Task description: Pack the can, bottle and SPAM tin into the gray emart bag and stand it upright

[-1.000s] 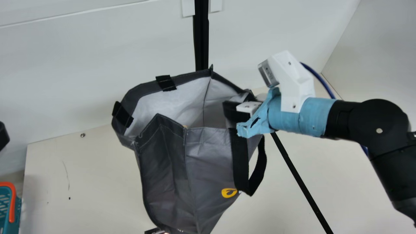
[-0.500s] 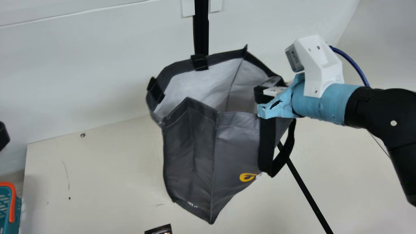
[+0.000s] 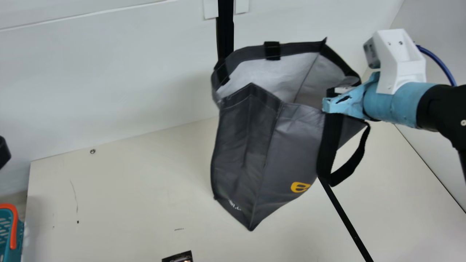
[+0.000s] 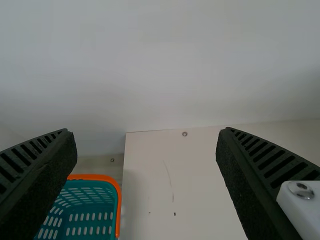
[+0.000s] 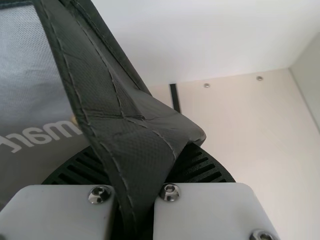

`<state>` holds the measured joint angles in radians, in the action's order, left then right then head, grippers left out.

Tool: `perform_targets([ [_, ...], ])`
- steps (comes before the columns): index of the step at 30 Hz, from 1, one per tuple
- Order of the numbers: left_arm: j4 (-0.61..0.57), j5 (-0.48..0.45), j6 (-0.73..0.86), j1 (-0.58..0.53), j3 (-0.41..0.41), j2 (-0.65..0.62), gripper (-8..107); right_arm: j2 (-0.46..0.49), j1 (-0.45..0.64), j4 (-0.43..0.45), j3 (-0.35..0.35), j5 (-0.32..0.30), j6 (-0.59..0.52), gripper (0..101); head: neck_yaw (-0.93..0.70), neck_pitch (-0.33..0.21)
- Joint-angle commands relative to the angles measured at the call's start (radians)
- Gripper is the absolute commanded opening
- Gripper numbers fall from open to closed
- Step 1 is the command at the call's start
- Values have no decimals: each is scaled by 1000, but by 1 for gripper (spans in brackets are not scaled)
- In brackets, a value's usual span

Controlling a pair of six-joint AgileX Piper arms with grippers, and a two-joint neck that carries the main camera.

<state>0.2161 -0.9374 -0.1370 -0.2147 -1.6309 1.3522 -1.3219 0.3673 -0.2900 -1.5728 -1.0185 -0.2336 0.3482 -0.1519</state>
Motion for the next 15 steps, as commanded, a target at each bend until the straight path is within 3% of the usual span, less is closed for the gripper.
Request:
perform_targets([
  [1, 0, 0, 0, 0, 0, 0, 90, -5, 43, 2, -10, -3, -4, 0, 1, -23],
  [15, 0, 0, 0, 0, 0, 0, 90, -65, 302, -14, -100, -35, -69, 0, 1, -23],
])
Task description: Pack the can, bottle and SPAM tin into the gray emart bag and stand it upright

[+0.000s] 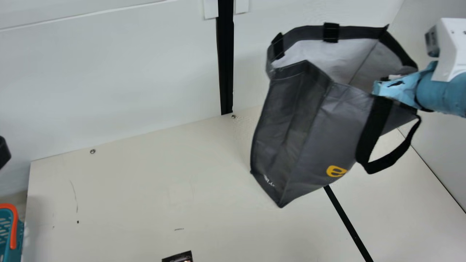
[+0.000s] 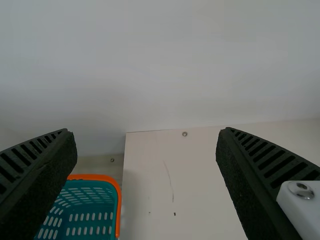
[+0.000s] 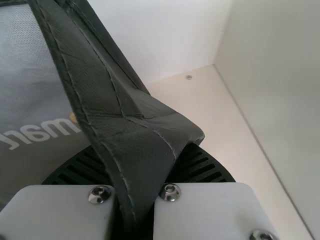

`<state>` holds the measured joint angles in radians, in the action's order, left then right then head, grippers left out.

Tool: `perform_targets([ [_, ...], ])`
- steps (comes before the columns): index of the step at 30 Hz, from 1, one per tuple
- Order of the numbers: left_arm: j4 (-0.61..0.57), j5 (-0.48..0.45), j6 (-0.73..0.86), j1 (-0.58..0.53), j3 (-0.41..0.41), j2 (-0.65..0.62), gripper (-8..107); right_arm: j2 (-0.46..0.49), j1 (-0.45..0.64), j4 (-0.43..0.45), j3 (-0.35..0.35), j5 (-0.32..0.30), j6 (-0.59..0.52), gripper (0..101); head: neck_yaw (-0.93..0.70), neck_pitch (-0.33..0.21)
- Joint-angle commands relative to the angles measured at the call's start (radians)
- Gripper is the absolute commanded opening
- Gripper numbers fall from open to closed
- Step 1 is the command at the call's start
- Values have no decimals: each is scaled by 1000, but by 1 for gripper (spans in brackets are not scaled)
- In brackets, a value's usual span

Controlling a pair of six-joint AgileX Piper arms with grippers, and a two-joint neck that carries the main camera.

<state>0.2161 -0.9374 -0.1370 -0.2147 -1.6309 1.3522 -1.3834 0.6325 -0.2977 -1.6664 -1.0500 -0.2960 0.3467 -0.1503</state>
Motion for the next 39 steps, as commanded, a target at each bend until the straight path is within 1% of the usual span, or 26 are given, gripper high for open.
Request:
perform_targets([
  [1, 0, 0, 0, 0, 0, 0, 90, -8, 55, -8, -13, -6, -11, 0, 2, -24],
  [14, 0, 0, 0, 0, 0, 0, 90, -82, 274, -39, -107, -33, -78, 0, 2, -24],
  [22, 0, 0, 0, 0, 0, 0, 90, -129, 378, -55, -167, -54, -114, 0, 2, -24],
  [30, 0, 0, 0, 0, 0, 0, 90, -156, 443, -88, -198, -82, -140, 27, 2, -24],
  [35, 0, 0, 0, 0, 0, 0, 90, -163, 466, -109, -213, -94, -152, 43, 2, -24],
  [39, 0, 0, 0, 0, 0, 0, 90, -170, 479, -126, -239, -105, -158, 57, 2, -24],
])
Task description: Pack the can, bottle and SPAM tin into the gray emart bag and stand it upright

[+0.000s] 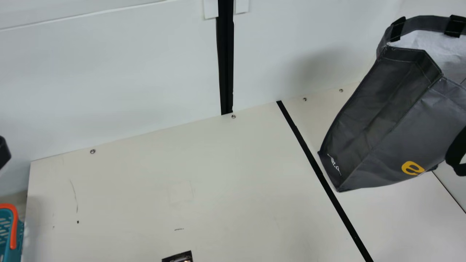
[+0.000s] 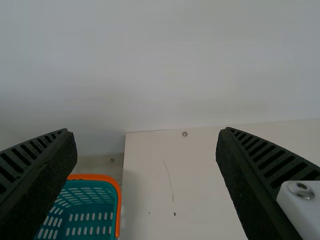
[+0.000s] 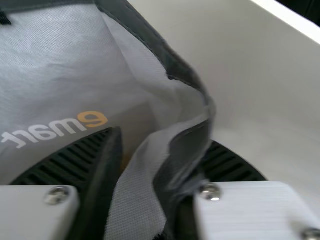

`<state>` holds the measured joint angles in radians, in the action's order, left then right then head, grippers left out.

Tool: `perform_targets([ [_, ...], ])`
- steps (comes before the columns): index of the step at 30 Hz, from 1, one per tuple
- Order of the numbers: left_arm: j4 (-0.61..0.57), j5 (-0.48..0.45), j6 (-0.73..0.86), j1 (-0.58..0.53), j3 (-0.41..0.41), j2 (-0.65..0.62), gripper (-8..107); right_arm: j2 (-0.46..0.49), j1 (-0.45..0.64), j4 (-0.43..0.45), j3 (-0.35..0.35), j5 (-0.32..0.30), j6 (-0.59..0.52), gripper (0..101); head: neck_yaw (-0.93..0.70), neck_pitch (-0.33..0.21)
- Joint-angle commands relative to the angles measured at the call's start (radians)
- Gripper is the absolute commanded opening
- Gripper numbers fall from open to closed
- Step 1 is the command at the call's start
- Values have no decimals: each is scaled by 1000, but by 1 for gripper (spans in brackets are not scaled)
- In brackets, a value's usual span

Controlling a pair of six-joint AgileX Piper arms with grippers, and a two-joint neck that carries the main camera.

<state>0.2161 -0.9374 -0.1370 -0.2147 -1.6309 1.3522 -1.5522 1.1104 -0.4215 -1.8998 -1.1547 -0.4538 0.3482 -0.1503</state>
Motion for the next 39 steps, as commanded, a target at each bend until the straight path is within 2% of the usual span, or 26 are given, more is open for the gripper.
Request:
perform_targets([
  [1, 0, 0, 0, 0, 0, 0, 90, -3, 4, -6, -14, -4, -2, 60, 1, -24],
  [12, 0, 0, 0, 0, 0, 0, 90, -16, 10, -58, -133, -39, -6, 95, 1, -24],
  [19, 0, 0, 0, 0, 0, 0, 90, -22, -1, -96, -229, -65, -2, 95, 1, -24],
  [24, 0, 0, 0, 0, 0, 0, 90, -17, -25, -119, -267, -65, -2, 95, 1, -24],
  [31, 0, 0, 0, 0, 0, 0, 90, 5, -83, -139, -282, -65, -6, 95, 1, -24],
  [39, 0, 0, 0, 0, 0, 0, 90, 35, -191, -125, -267, -65, -2, 95, 1, -24],
])
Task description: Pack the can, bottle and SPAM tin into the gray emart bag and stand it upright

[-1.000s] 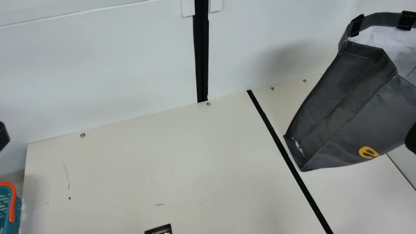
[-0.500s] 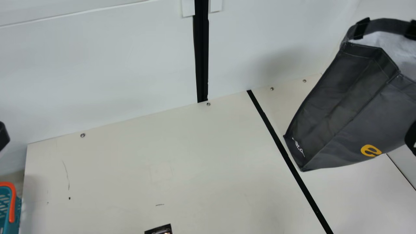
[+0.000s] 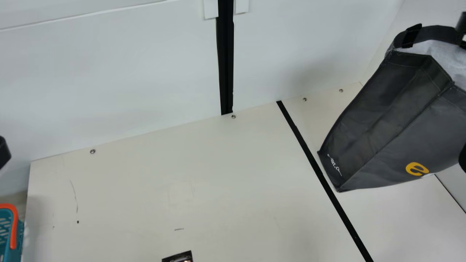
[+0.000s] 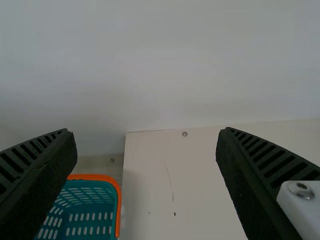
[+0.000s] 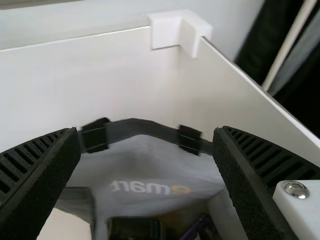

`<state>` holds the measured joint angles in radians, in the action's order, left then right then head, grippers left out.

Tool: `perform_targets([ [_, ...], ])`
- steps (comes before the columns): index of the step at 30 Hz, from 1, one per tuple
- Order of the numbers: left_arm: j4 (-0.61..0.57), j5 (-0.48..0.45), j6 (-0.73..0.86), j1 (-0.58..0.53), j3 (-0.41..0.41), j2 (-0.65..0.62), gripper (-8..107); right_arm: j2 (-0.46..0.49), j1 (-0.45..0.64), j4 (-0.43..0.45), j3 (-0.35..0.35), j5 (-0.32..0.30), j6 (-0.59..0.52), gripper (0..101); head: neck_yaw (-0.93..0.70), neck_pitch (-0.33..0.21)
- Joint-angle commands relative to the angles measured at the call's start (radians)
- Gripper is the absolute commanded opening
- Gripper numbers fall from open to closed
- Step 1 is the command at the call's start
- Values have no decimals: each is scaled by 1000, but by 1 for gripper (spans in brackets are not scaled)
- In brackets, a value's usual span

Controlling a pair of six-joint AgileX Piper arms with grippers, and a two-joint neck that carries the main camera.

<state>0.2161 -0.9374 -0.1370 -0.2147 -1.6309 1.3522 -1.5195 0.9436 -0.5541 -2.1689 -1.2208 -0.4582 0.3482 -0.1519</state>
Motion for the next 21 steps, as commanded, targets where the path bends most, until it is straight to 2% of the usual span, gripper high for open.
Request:
perform_targets([
  [1, 0, 0, 0, 0, 0, 0, 90, 6, -39, 10, 5, 1, 4, 95, 1, -23],
  [10, 0, 0, 0, 0, 0, 0, 90, 27, -196, 66, 16, 4, 35, 95, 1, -23],
  [21, 0, 0, 0, 0, 0, 0, 90, 73, -422, 161, 109, 51, 88, 95, 1, -23],
])
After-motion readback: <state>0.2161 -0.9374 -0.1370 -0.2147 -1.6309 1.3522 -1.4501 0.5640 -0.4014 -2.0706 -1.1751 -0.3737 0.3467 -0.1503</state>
